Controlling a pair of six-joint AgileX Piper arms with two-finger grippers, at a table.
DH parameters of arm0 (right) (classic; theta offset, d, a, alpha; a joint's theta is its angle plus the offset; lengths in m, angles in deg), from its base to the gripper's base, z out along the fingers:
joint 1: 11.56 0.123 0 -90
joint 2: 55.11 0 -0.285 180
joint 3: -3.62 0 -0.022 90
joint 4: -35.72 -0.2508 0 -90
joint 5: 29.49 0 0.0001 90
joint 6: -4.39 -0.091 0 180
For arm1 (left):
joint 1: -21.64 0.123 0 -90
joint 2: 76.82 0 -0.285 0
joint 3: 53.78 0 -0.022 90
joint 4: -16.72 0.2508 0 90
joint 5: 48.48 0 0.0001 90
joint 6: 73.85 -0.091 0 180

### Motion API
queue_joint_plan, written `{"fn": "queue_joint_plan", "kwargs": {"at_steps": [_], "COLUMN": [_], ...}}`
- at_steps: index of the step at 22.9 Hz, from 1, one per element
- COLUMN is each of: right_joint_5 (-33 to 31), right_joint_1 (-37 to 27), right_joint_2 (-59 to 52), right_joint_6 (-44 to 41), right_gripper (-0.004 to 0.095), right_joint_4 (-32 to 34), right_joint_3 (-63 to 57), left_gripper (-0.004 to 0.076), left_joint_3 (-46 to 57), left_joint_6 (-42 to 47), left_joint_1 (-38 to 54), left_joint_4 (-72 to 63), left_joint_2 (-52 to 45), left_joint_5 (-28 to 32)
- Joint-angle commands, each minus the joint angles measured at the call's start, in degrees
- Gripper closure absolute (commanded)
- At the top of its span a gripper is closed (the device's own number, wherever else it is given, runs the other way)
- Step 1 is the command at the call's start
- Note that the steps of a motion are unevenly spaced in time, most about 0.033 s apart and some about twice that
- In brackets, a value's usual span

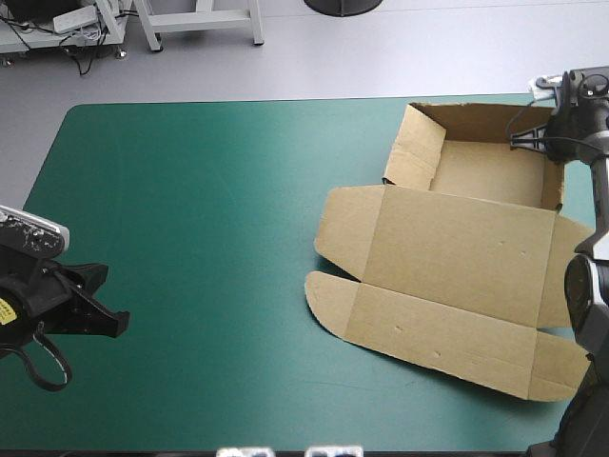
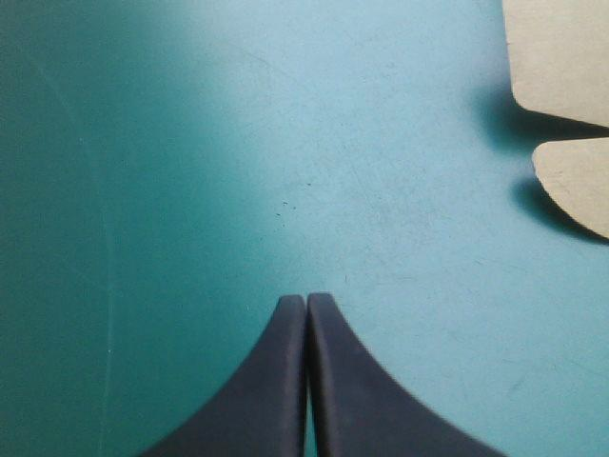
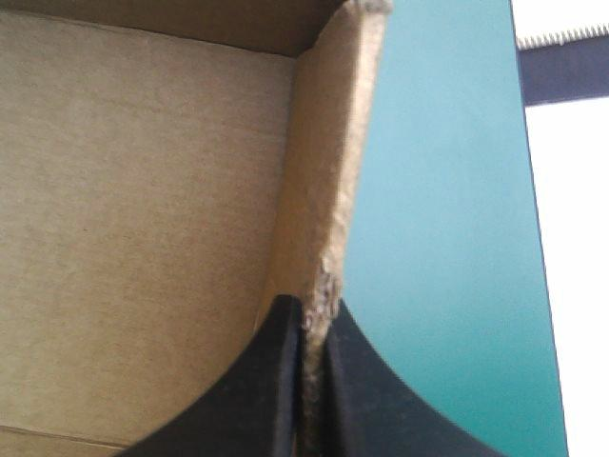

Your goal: Fold the box

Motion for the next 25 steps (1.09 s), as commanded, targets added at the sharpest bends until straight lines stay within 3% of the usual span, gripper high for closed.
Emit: {"fn": "queue_joint_plan", "kwargs": {"at_steps": [1,5,10,19,21,23,25], "right_joint_5": [-0.78,-0.81,-0.80,-0.80,-0.80,-0.80,-0.80], "right_joint_1": [-1.40,-1.40,-1.40,-1.40,-1.40,-1.40,-1.40], "right_joint_2": [-3.21,-0.93,0.57,-8.79,-13.73,-19.15,-24.39], "right_joint_6": [3.48,7.50,11.07,9.76,9.37,5.92,5.20], "right_gripper": [0.0879,0.0737,0.0363,0.0355,0.0356,0.0380,0.0527], "right_joint_4": [5.77,8.97,9.25,8.69,5.03,-3.08,-9.33], "right_joint_3": [-4.35,-6.39,-6.39,-5.73,-5.73,-5.73,-6.18], "left_gripper": [0.0734,0.0734,0.0734,0.0734,0.0734,0.0734,0.0734], "left_joint_3": [-1.02,-1.02,-1.02,-1.02,-1.02,-1.02,-1.02], "left_joint_6": [0.05,0.05,0.05,0.05,-0.82,-2.69,-2.69], "left_joint_1": [-0.27,-0.27,-0.27,-0.27,-0.27,-0.27,-0.27], "left_joint_4": [-0.77,-1.23,-2.79,-2.91,-2.91,-2.91,-1.90], "left_joint_2": [0.10,0.10,0.10,0.10,0.10,0.10,-0.12], "left_joint_5": [-1.80,-1.80,-1.80,-1.80,-1.80,-1.80,-1.80]}}
